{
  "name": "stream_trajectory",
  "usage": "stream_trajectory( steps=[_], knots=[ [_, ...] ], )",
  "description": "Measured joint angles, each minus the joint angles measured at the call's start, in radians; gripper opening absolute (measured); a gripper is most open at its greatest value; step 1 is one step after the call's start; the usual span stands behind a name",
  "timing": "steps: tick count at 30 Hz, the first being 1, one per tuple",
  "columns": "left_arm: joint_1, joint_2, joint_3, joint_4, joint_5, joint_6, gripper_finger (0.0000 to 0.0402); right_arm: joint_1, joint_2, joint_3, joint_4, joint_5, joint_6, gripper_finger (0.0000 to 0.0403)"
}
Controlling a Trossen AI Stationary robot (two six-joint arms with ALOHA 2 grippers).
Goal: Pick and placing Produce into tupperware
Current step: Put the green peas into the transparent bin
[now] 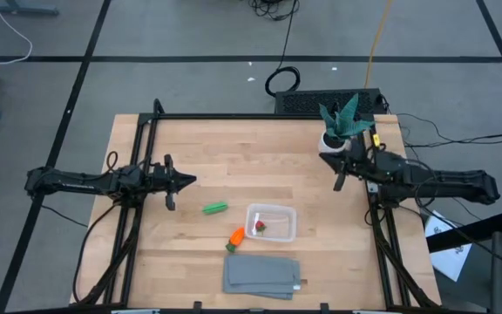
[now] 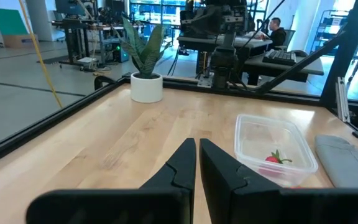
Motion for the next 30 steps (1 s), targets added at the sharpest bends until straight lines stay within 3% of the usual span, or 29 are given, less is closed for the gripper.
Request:
stream_trajectory(
  steps=[4, 12, 21, 30],
  knots=[
    [0.000, 0.000, 0.000, -0.001, 0.000, -0.006, 0.0024, 0.015, -0.028, -0.089, 0.129, -0.087, -0.021, 0.0000],
    [0.000, 0.000, 0.000, 0.004, -0.001, -0.012, 0.0024, 0.014, -0.105, -0.134, 0.141, -0.338, -0.068, 0.0000],
    [0.000, 0.000, 0.000, 0.004, -0.065, -0.004, 0.0024, 0.014, -0.137, -0.157, 0.156, -0.339, -0.075, 0.0000],
    [0.000, 0.000, 0.000, -0.028, -0.039, 0.018, 0.0024, 0.014, -0.137, -0.240, 0.253, -0.343, -0.083, 0.0000]
  ],
)
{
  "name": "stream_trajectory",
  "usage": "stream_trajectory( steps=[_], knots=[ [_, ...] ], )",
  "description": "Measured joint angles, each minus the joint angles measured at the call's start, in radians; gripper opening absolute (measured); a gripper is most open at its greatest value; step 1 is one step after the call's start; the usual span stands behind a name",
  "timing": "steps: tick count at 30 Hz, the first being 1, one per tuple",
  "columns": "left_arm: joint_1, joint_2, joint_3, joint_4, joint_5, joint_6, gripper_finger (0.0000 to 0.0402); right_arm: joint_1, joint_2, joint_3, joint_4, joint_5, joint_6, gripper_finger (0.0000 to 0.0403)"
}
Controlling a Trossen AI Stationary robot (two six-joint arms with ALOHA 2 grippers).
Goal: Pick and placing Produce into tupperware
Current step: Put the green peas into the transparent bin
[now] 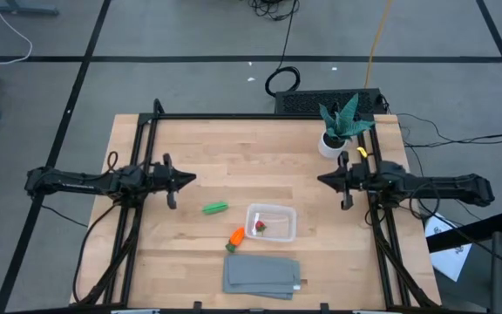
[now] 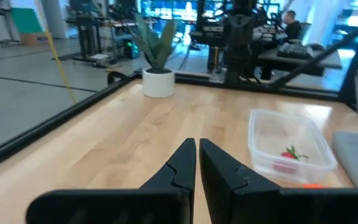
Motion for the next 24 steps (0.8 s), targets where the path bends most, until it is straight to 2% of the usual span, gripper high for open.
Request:
stream_trajectory(
  steps=[3, 12, 19, 24],
  knots=[
    [0.000, 0.000, 0.000, -0.005, 0.038, -0.002, 0.0024, 0.000, 0.000, -0.015, 0.001, 0.000, -0.011, 0.0000],
    [0.000, 0.000, 0.005, 0.071, 0.064, -0.048, 0.0024, 0.000, 0.000, -0.025, 0.006, -0.001, -0.038, 0.0000],
    [0.000, 0.006, 0.095, 0.072, 0.066, -0.013, 0.0024, 0.000, 0.000, -0.026, 0.006, -0.001, -0.053, 0.0000],
    [0.000, 0.081, 0.183, 0.071, 0.066, 0.001, 0.0024, 0.000, 0.000, -0.026, 0.004, -0.001, -0.056, 0.0000]
  ],
)
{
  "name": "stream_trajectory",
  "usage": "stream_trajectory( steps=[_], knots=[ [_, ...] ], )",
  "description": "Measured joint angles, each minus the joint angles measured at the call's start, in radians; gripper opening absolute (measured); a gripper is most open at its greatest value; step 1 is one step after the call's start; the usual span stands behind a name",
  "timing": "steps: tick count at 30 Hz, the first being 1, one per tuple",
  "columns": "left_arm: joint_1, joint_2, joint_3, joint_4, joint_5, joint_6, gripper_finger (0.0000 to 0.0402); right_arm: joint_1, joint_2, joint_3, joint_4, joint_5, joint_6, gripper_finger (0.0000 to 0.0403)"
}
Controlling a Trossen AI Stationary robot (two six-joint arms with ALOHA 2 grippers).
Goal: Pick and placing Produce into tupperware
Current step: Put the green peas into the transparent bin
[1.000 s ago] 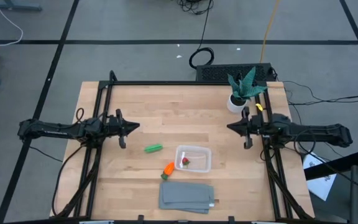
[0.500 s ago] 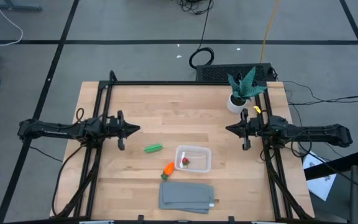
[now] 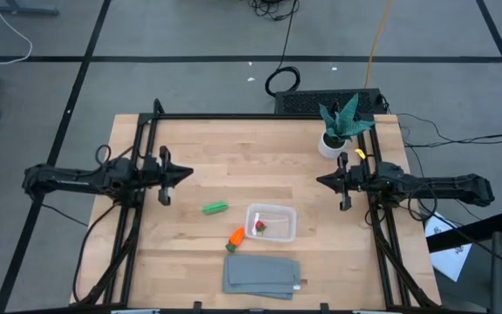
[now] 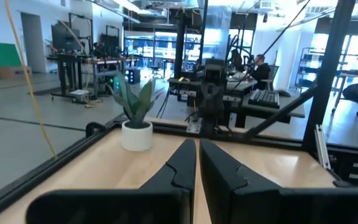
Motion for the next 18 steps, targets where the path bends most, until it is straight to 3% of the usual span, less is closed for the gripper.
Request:
stream_trajectory(
  steps=[18],
  knots=[
    [0.000, 0.528, 0.362, -0.027, -0.003, -0.003, 0.0024, 0.000, 0.000, -0.001, -0.022, 0.000, 0.003, 0.0000]
  ],
)
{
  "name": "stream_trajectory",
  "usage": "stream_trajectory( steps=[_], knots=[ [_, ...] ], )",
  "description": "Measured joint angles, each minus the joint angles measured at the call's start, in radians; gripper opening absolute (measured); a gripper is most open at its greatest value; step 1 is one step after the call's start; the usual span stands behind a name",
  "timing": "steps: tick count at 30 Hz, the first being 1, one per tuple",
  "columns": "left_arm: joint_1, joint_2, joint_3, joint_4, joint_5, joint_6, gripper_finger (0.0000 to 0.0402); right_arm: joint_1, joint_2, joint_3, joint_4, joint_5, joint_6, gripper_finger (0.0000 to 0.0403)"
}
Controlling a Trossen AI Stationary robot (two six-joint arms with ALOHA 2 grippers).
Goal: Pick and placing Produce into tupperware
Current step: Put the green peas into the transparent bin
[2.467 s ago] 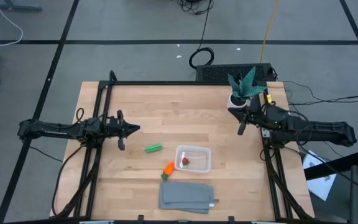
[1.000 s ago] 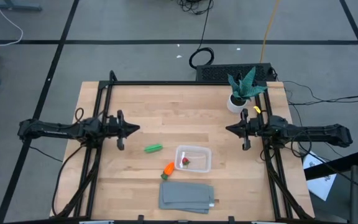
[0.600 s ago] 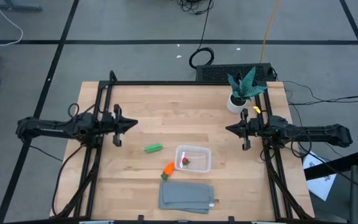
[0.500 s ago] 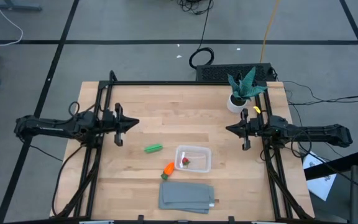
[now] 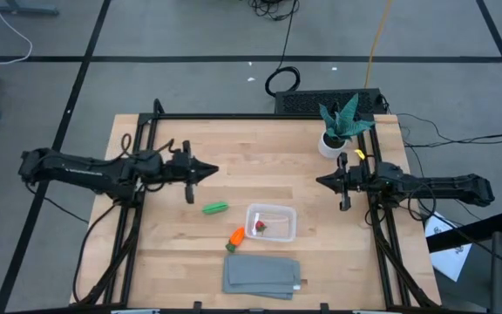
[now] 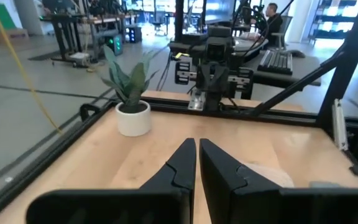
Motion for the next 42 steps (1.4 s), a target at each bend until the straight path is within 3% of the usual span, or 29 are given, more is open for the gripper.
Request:
stream_trajectory(
  steps=[5, 21, 27, 35, 42],
  knots=[
    [-0.002, 0.082, 0.110, -0.091, 0.011, -0.027, 0.0024, 0.000, 0.000, 0.000, 0.001, 0.000, 0.000, 0.0000],
    [-0.002, 0.297, 0.439, -0.671, 0.032, -0.158, 0.0024, 0.000, 0.000, 0.000, 0.003, 0.000, 0.000, 0.0000],
    [0.001, 0.361, 0.466, -0.786, 0.162, -0.240, 0.0024, 0.000, 0.000, -0.001, -0.001, 0.000, 0.001, 0.0000],
    [0.001, 0.417, 0.467, -0.896, 0.177, -0.389, 0.0024, 0.000, 0.000, -0.001, -0.003, 0.001, 0.001, 0.0000],
    [0.002, 0.469, 0.467, -0.917, 0.273, -0.479, 0.0024, 0.000, 0.000, -0.001, -0.007, 0.003, 0.005, 0.0000]
  ],
)
